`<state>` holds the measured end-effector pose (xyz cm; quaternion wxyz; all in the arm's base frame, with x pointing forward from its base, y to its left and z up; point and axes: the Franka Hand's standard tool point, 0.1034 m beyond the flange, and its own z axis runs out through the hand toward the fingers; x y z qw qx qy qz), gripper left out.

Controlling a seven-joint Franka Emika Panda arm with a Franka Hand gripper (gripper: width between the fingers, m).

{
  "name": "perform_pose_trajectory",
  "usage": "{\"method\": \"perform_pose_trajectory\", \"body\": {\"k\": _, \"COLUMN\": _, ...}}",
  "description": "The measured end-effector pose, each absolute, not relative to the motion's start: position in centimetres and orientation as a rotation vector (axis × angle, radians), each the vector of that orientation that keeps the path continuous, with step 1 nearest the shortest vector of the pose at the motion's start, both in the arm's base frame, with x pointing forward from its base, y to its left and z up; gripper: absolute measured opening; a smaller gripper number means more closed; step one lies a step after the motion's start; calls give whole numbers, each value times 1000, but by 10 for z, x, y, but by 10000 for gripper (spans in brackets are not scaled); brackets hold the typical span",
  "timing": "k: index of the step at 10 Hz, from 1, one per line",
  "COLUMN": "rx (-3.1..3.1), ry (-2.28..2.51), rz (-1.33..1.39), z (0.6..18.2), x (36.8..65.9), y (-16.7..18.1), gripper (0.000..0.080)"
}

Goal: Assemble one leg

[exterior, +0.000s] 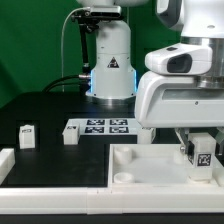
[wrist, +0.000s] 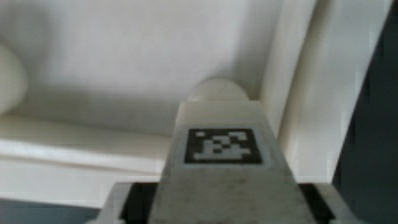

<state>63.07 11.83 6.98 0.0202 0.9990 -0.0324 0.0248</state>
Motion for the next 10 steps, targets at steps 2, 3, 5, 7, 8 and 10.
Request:
{"method": "perform_pose_trajectory", "body": {"k": 2, "rx": 3066, "ry": -444, "rz": 96, "z": 69, "x": 630, "y": 123, "gripper": 291}}
{"method": "perform_pose_trajectory", "body": {"k": 3, "rx": 3023, "ry": -688, "rz": 100, "z": 69, "x": 629, "y": 123, "gripper": 291}}
{"method": "perform_pose_trajectory", "body": {"k": 5, "rx": 2932, "ry": -1013, "rz": 107, "z": 69, "x": 629, "y": 123, "gripper": 291}}
{"method": "perform_pose_trajectory", "body": {"k": 7, "rx": 2746, "ry": -1450, "rz": 122, "z": 68, "x": 628, "y": 124, "gripper": 291}}
{"method": "perform_pose_trajectory", "body": {"k": 8, "rx": 2715, "ry": -1498, "rz": 131, "z": 68, "x": 628, "y": 124, "gripper": 291}}
{"method": "perform_pose_trajectory", "body": {"k": 10, "rx": 2621, "ry": -1663, "rz": 136, "z": 68, "x": 627, "y": 125, "gripper": 291}}
